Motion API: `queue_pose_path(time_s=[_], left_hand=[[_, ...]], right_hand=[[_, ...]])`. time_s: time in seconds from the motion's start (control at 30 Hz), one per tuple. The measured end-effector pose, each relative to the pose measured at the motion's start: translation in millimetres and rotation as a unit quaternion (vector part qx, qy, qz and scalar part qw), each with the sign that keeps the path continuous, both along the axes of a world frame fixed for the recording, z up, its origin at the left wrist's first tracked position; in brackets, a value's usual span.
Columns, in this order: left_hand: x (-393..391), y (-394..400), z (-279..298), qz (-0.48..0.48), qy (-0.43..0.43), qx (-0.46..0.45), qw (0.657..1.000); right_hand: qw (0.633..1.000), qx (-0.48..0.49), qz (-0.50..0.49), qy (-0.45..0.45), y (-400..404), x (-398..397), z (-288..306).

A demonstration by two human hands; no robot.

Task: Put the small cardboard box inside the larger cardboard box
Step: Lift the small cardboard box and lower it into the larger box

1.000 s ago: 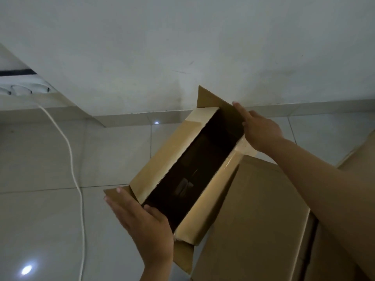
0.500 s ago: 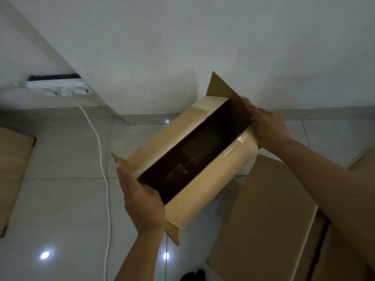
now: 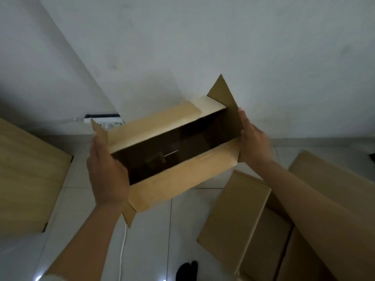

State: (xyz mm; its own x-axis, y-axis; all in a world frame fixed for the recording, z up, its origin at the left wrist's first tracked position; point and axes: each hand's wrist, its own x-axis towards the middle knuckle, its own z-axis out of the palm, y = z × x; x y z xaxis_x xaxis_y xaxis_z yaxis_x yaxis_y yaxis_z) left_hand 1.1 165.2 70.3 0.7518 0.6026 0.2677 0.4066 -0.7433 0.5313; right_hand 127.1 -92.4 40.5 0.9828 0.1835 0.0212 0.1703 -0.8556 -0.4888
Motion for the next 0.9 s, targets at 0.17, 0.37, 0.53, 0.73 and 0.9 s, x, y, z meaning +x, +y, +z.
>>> queue_pose_path(time_s=[0.17,0.37,0.53,0.73,0.9], left_hand=[[-14.8,-35.8,87.1,-0.034,-0.013,0.018,0.999],[-38.2,-124.9,120.1,-0.128,0.012,-0.001,0.992],[-50.8,-200.3,111.8,-0.214,0.060,-0.040,0.974],[-60.4,-269.1,83.0,-0.304,0.121,-0.057,0.943],[-57.9,-317.5,50.0,-0.360,0.147,-0.040,0.921]], right_hand=[[0.998,0.023,-0.051,-0.018,-50.0,-58.7,74.1],[0.988,0.032,-0.150,-0.028,-155.2,-139.8,106.9],[0.964,0.014,-0.264,0.002,-230.6,-210.6,103.6],[0.928,0.001,-0.369,0.059,-287.7,-276.0,86.4],[0.893,0.006,-0.440,0.095,-318.7,-312.6,64.5]])
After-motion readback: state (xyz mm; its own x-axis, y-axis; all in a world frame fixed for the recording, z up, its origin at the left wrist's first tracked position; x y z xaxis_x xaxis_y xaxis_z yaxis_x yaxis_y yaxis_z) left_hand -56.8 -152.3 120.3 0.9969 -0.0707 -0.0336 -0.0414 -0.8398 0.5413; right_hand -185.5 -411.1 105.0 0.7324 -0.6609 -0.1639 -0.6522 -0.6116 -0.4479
